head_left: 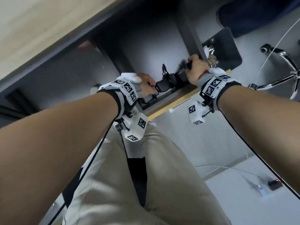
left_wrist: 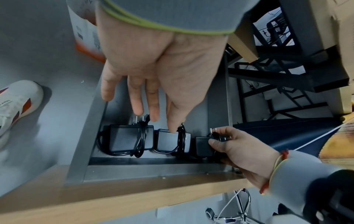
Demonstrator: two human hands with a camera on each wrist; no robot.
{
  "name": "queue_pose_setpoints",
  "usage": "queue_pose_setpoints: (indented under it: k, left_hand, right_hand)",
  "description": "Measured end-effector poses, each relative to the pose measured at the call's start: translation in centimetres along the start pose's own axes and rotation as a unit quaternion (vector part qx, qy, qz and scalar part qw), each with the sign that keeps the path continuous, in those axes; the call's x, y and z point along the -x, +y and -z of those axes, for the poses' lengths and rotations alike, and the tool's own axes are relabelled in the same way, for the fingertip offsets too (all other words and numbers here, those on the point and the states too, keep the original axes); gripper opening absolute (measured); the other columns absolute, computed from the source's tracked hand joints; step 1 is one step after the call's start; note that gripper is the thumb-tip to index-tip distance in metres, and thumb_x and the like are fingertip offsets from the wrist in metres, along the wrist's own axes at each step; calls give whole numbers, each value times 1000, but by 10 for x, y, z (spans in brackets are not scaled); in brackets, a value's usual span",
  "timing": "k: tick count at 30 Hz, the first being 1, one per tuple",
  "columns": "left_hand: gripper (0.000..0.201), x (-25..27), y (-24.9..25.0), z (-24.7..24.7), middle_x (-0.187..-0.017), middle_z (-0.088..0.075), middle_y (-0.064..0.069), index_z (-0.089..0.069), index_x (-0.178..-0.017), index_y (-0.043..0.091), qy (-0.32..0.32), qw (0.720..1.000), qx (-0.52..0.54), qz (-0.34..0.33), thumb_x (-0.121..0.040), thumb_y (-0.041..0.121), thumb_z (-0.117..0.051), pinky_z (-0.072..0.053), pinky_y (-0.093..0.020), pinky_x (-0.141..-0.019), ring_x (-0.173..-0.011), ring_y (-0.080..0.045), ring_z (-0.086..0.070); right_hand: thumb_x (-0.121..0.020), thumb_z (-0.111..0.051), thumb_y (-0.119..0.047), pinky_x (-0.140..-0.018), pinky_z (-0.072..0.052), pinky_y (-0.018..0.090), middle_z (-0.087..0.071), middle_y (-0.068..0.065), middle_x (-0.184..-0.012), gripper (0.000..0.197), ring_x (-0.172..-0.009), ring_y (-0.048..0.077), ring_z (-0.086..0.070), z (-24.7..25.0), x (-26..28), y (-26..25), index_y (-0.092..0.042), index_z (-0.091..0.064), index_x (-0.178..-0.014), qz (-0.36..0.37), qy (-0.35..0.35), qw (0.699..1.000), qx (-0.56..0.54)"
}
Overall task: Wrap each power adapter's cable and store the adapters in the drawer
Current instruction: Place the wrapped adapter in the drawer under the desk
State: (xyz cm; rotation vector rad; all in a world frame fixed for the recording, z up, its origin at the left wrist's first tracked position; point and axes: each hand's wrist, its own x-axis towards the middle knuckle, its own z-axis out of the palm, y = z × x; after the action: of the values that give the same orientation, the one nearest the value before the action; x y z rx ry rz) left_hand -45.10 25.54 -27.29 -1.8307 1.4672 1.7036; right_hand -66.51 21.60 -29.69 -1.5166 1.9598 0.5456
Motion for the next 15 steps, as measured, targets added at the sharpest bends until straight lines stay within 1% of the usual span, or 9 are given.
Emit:
queue_pose_setpoints:
  k: [2,4,6,9,10,12,13,14,15]
  left_hand:
    - [35,-4,-5,-4,-115,-63,6,-68,-116,23,25,1000,1,7,-83,30,-76,-47,-28,-99,-104,-15,-62]
    - [33,-8,-9,-8,-117,-64,5,-70,-112,24,45,999,9,10,-81,30,-78,-48,-31,-100,-104,-16,-63]
    - [32,-11,-7,-8,-114,-65,5,-70,-111,25,42,999,5,16,-80,29,-78,-51,-33,-97,-101,-17,-64]
    - [33,-16,-4,-5,-107,-64,10,-69,-111,29,26,999,-14,13,-80,33,-77,-53,-30,-92,-96,-14,-64]
    - [34,-18,-4,-5,-104,-63,12,-68,-113,29,20,999,-23,10,-80,35,-76,-53,-29,-92,-96,-12,-64]
    - [33,-19,-4,-5,-96,-60,17,-68,-111,32,14,999,-37,5,-80,39,-75,-51,-22,-87,-92,-8,-62]
    - [31,-19,-5,-4,-94,-59,20,-67,-108,35,15,999,-38,6,-79,41,-75,-49,-19,-82,-87,-4,-61]
    - [29,-20,-5,-4,-92,-59,22,-67,-105,37,16,999,-36,9,-78,42,-76,-48,-17,-78,-83,0,-60]
    - [28,-21,-5,-4,-91,-58,24,-67,-103,38,17,999,-33,12,-77,43,-76,-48,-17,-78,-82,1,-60]
  right_hand:
    - [-98,-56,-24,-99,-42,40,-58,21,-128,48,-121,40,-55,-4,-4,3,-6,-38,-139,-13,-2,1000,13]
    - [-97,-54,-20,-96,-43,40,-57,21,-128,43,-120,40,-54,-8,-9,7,-8,-42,-136,5,-14,1000,-25]
    - [-95,-53,-17,-93,-44,41,-56,21,-126,39,-116,40,-54,-9,-15,11,-10,-45,-132,17,-13,998,-57]
    - [-94,-55,-17,-92,-44,42,-57,21,-125,40,-114,40,-55,-9,-16,11,-11,-45,-131,23,-14,997,-67]
    - [-93,-57,-20,-92,-45,42,-57,21,-123,42,-113,40,-56,-10,-16,10,-12,-43,-131,19,-16,998,-62]
    - [-88,-67,-30,-96,-46,44,-59,16,-118,53,-110,37,-59,-12,-16,9,-15,-37,-129,-3,-21,1000,1]
    - [-86,-71,-34,-99,-45,45,-59,13,-118,60,-112,34,-59,-13,-16,9,-15,-35,-129,-14,-30,999,39]
    - [-84,-74,-34,-101,-44,45,-57,13,-122,65,-115,32,-57,-13,-15,7,-13,-33,-130,-21,-40,997,64]
    - [-84,-76,-32,-103,-43,47,-54,14,-126,68,-118,31,-56,-14,-15,6,-11,-32,-132,-22,-48,995,81]
